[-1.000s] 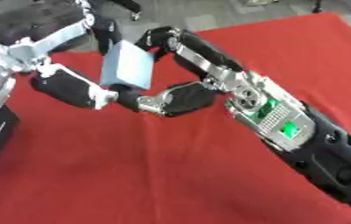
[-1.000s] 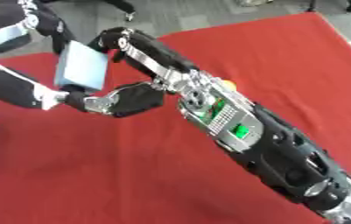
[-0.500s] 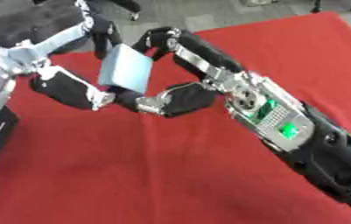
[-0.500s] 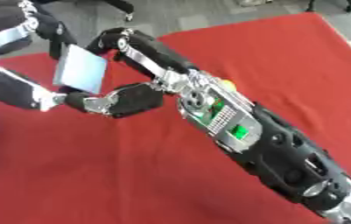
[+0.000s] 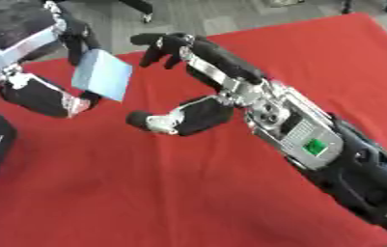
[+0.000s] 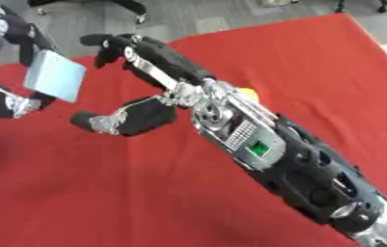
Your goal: Pick up the objects with one hand, pass them to the other hand, and then place them into the box on the other side of the table.
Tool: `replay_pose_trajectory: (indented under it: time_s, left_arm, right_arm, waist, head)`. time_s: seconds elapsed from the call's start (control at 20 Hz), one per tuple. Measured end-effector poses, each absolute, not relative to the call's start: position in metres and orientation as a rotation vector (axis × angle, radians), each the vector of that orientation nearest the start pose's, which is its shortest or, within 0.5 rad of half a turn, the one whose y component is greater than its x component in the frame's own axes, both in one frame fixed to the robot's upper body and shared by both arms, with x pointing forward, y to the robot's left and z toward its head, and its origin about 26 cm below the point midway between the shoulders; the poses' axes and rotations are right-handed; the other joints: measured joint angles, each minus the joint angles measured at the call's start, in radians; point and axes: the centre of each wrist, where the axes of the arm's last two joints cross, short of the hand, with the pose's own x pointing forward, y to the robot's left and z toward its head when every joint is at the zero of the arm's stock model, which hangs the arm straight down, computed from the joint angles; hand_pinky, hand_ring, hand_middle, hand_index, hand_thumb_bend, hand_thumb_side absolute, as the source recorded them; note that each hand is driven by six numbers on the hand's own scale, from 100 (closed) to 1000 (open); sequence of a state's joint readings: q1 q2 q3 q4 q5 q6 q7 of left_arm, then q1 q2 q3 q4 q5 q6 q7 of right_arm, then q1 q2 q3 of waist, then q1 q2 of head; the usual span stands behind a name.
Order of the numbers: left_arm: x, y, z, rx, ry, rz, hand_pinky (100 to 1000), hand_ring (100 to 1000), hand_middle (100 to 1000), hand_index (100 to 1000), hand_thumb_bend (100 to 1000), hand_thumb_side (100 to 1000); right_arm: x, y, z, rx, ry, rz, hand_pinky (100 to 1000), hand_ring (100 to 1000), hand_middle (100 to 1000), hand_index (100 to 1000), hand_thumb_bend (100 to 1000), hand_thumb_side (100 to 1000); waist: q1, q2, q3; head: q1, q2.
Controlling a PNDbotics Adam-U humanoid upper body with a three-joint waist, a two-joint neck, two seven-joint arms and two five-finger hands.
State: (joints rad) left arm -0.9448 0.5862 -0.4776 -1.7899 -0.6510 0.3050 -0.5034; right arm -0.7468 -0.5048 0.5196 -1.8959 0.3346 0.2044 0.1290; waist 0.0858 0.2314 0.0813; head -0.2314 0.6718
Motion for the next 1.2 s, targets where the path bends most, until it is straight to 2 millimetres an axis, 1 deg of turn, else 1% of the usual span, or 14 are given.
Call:
replay_pose_trajectory:
  time_s: [0.15, 0.3, 0.6, 0.8, 1.0, 1.2]
  left_arm:
    - [0.34, 0.155, 0.309, 0.899, -1.776, -1.58, 733, 631, 406, 392, 100, 116]
    - [0.34, 0.166, 0.307, 0.925, -1.774, -1.535, 733, 628, 405, 392, 104, 108]
    - [0.342, 0.202, 0.305, 1.036, -1.752, -1.371, 733, 618, 397, 389, 100, 100]
    - [0.344, 0.233, 0.302, 1.109, -1.723, -1.218, 732, 607, 384, 383, 100, 106]
    - [0.344, 0.255, 0.302, 1.146, -1.714, -1.083, 732, 604, 379, 380, 100, 106]
    - [0.35, 0.277, 0.293, 1.185, -1.647, -0.994, 733, 608, 386, 384, 100, 110]
  right_arm:
    - [0.314, -0.137, 0.252, -0.384, -2.16, 1.301, 737, 815, 702, 951, 486, 543]
    - [0.314, -0.138, 0.25, -0.389, -2.157, 1.293, 737, 815, 703, 951, 479, 547]
    - [0.314, -0.138, 0.25, -0.392, -2.161, 1.286, 742, 817, 707, 950, 457, 554]
    - [0.313, -0.138, 0.25, -0.391, -2.161, 1.285, 746, 819, 709, 948, 432, 551]
    - [0.311, -0.139, 0.25, -0.386, -2.163, 1.279, 747, 820, 710, 945, 410, 549]
    - [0.31, -0.14, 0.249, -0.382, -2.157, 1.27, 750, 820, 711, 940, 402, 544]
  waist:
    - [0.0, 0.003, 0.0]
    - [0.0, 0.005, 0.0]
    - [0.0, 0.005, 0.001]
    - [0.0, 0.005, 0.004]
    - [0.0, 0.005, 0.005]
    - [-0.001, 0.005, 0.005]
  head:
    - [0.0, 0.0]
    - [-0.002, 0.0]
    - [0.005, 0.0]
    - [0.045, 0.0]
    - [0.097, -0.001]
    - [0.146, -0.002]
